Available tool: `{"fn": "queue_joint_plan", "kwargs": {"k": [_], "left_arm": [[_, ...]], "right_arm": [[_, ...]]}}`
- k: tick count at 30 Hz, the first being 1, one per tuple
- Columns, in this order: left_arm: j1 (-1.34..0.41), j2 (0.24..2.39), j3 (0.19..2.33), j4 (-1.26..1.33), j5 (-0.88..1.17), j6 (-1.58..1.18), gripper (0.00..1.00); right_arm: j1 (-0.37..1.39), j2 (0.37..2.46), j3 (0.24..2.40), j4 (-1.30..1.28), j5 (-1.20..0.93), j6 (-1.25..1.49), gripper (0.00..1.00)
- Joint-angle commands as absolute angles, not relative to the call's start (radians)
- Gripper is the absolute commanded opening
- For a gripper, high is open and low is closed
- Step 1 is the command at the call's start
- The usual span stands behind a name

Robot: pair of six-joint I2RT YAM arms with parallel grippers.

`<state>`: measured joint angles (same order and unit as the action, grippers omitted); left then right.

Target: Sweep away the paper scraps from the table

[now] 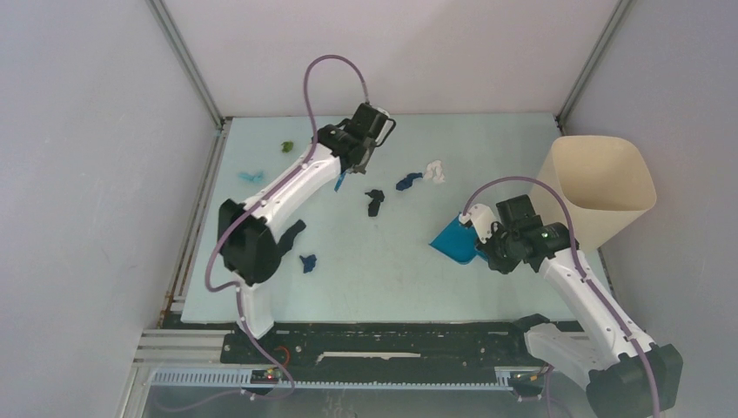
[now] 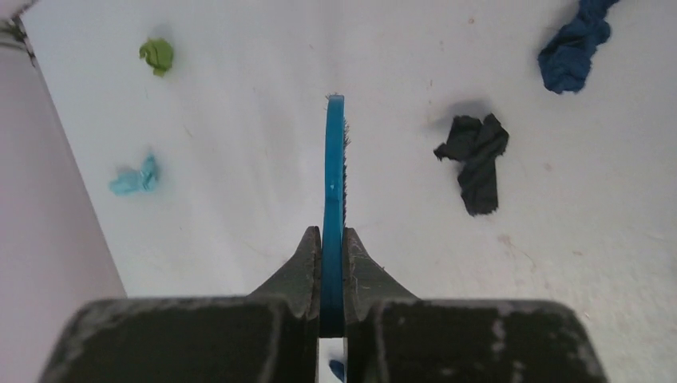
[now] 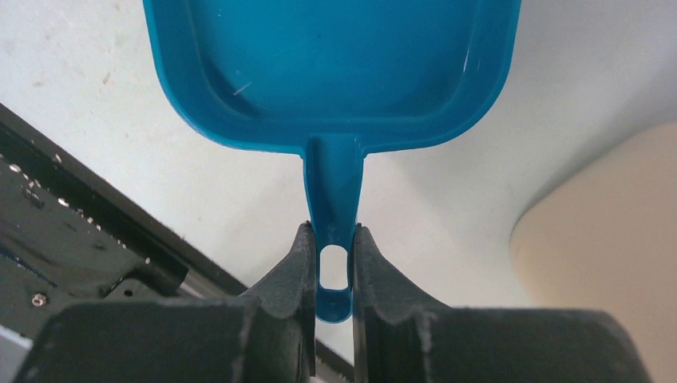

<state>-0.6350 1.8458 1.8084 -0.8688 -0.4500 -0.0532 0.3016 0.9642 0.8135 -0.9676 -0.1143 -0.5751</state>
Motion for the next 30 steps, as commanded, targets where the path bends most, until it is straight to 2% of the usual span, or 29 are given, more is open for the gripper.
{"fn": "queue_joint_plan", "kwargs": {"k": [1, 12, 20, 27, 30], "left_arm": [[-0.633, 1.972, 1.978, -0.897, -0.480, 0.105, 0.00], [-0.659, 2.110, 2.055, -0.939, -0.139, 0.136, 0.00], [-0.725, 2.023, 2.018, -0.986, 0.105, 0.075, 0.00], [-0.735, 1.910, 2.096, -0.949, 0.004, -0.044, 0.00], [-0.721, 1.917, 2.116, -0.834, -0.059, -0.121, 0.00]], "right_arm": [[0.312, 0.946, 0.829, -1.002, -0.014, -0.480, 0.13], [0.285, 0.948, 0.812, -0.987, -0.004, -0.484, 0.13], [0.284, 0.950, 0.812, -0.978, -0.004, -0.487, 0.13], [0.283, 0.963, 0.811, -0.968, -0.005, -0.488, 0.13], [0.283, 0.969, 0.812, -0.966, -0.003, -0.486, 0.13]]}}
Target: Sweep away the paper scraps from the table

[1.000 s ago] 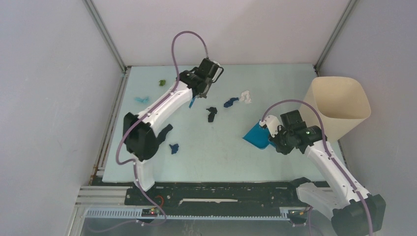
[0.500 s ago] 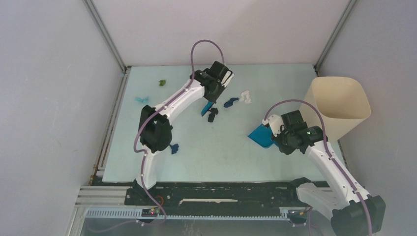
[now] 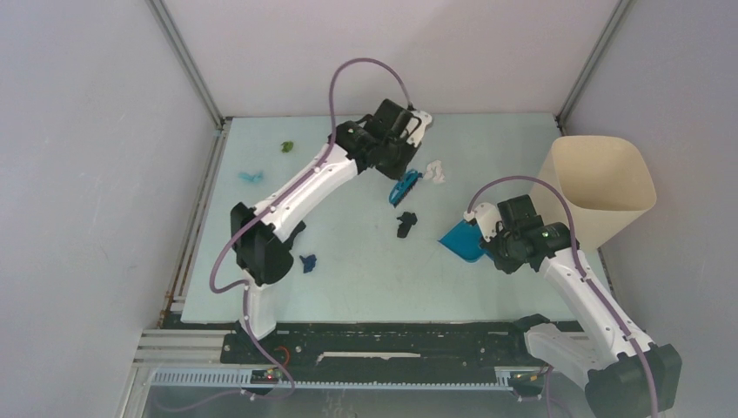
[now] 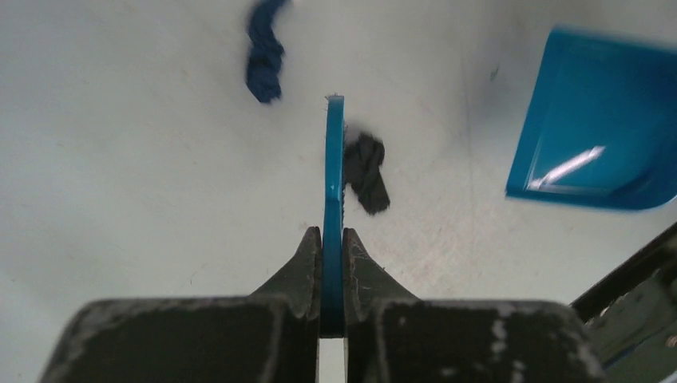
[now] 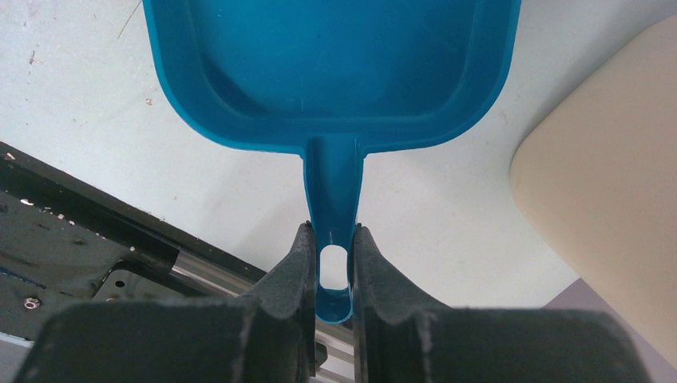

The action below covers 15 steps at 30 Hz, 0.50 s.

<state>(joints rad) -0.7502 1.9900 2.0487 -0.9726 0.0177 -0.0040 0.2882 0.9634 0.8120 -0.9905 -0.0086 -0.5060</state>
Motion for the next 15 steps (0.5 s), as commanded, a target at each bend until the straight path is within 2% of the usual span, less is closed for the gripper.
{"fn": "queue_joint_plan", "kwargs": {"k": [1, 10, 15], "left_arm": [[-0.712, 1.924, 2.114, -0.782, -0.071, -0.161, 0.00], [-0.624, 2.019, 1.914, -0.107, -0.008, -0.732, 0.00], [-0.601, 2.211, 2.004, 0.054, 0.031, -0.937, 0.00]], "right_arm": [[0.283, 0.969, 0.811, -0.964, -0.001, -0.485, 0.13], [0.273, 0.929, 0.790, -0.988, 0.000, -0.490, 0.12], [0.257, 0.893, 0.790, -0.999, -0.009, -0.496, 0.12]]}}
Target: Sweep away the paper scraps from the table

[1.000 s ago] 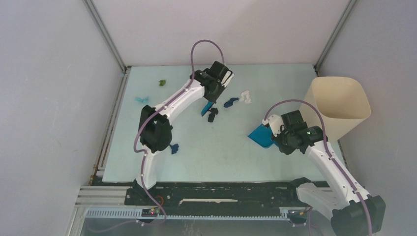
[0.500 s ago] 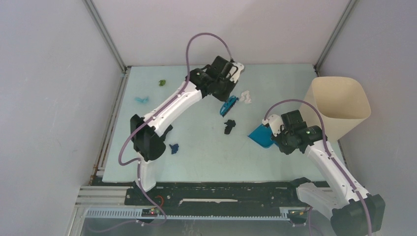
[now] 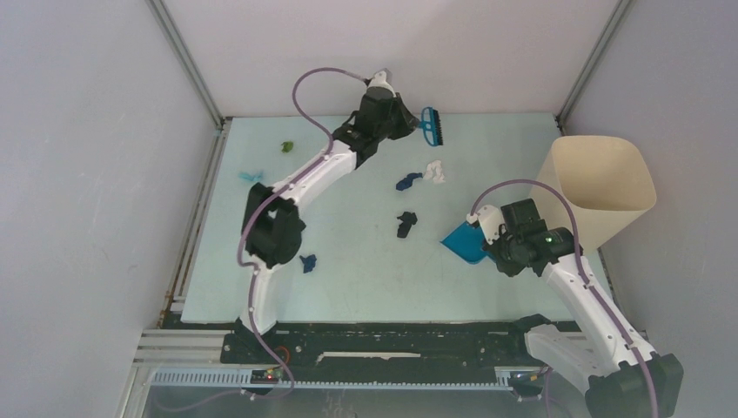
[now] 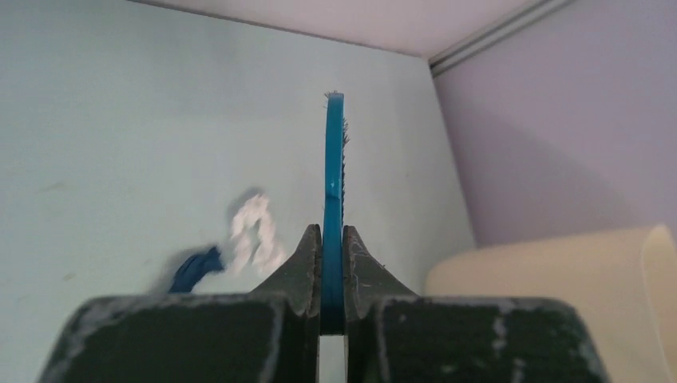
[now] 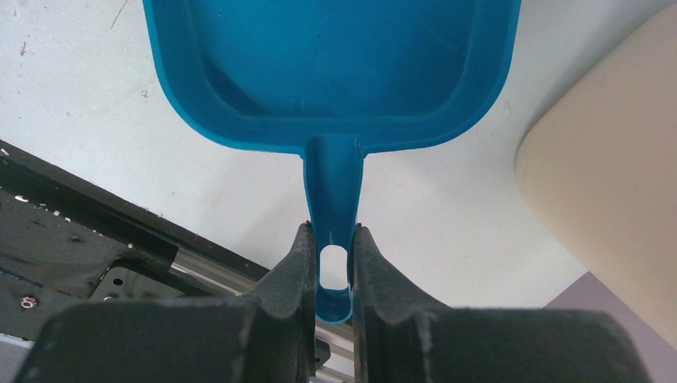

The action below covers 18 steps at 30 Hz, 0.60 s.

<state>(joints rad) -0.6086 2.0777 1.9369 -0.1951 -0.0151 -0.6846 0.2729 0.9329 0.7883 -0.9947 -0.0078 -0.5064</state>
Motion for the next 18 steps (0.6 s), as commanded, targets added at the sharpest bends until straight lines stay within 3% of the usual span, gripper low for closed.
{"fn": "queue_joint_plan", "kwargs": {"k": [1, 8, 18], "left_arm": [[-0.598, 2.249, 2.031, 0.063, 0.036, -0.974, 0.00], [-0.581, 2.398, 2.061, 0.109, 0.034, -1.191, 0.00], [-0.555, 2.209, 1.683, 0.026, -0.115, -1.224, 0.00]], "right_arm": [[0.253, 0.889, 0.790, -0.999, -0.009, -0.496, 0.12], [0.241, 0.902, 0.790, -0.992, -0.007, -0.499, 0.13], [0.239, 0.915, 0.789, -0.972, 0.000, -0.498, 0.13]]}}
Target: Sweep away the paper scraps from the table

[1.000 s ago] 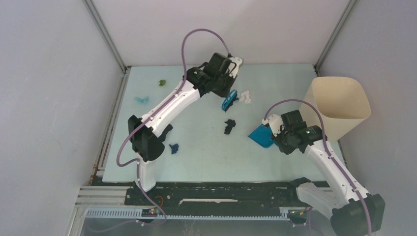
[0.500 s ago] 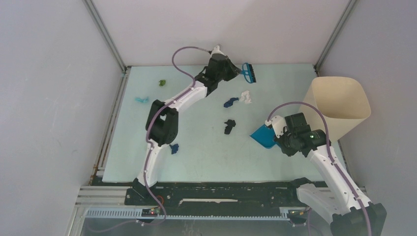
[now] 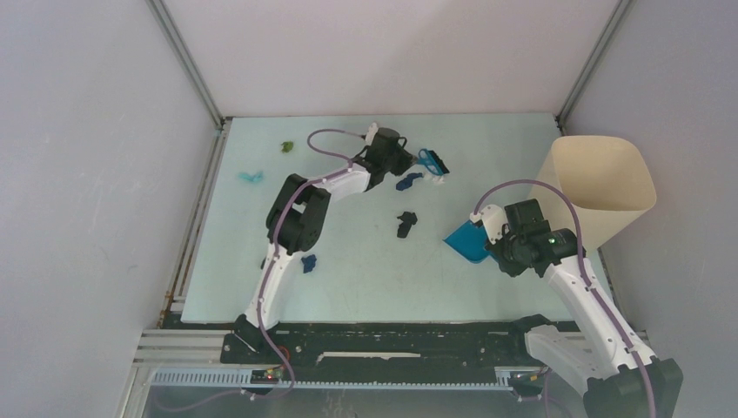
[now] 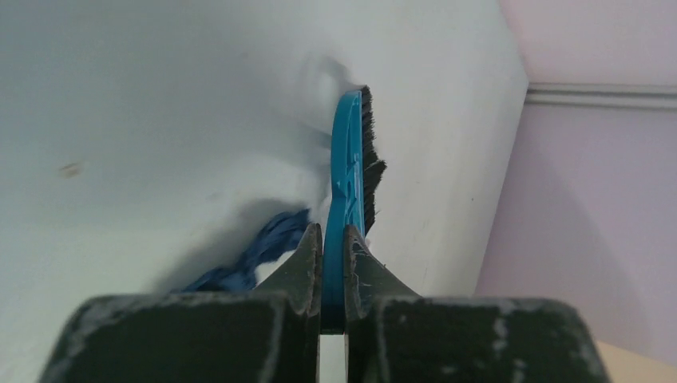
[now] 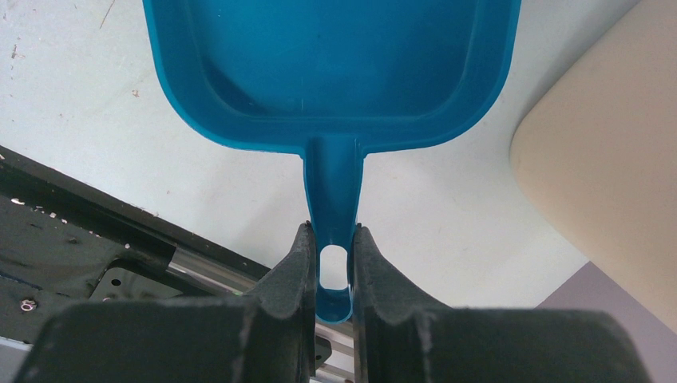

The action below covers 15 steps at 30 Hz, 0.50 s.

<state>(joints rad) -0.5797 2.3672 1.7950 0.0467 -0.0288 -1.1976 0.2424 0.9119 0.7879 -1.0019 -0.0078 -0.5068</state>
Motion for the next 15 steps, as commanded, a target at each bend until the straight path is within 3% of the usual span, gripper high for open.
{"fn": "queue_joint_plan", "kwargs": {"k": [1, 9, 15], "left_arm": [[-0.551, 2.181, 1.636, 0.024, -0.121, -1.226, 0.00], [-0.536, 1.829, 1.119, 0.114, -0.127, -1.199, 0.00], [-0.534, 1.561, 0.913, 0.093, -0.136, -1.108, 0.00]], "right_arm": [[0.238, 0.918, 0.789, -0.970, 0.000, -0.498, 0.13], [0.249, 0.907, 0.789, -0.973, -0.005, -0.500, 0.13], [0.281, 0.929, 0.790, -0.965, -0.007, -0.503, 0.13]]}}
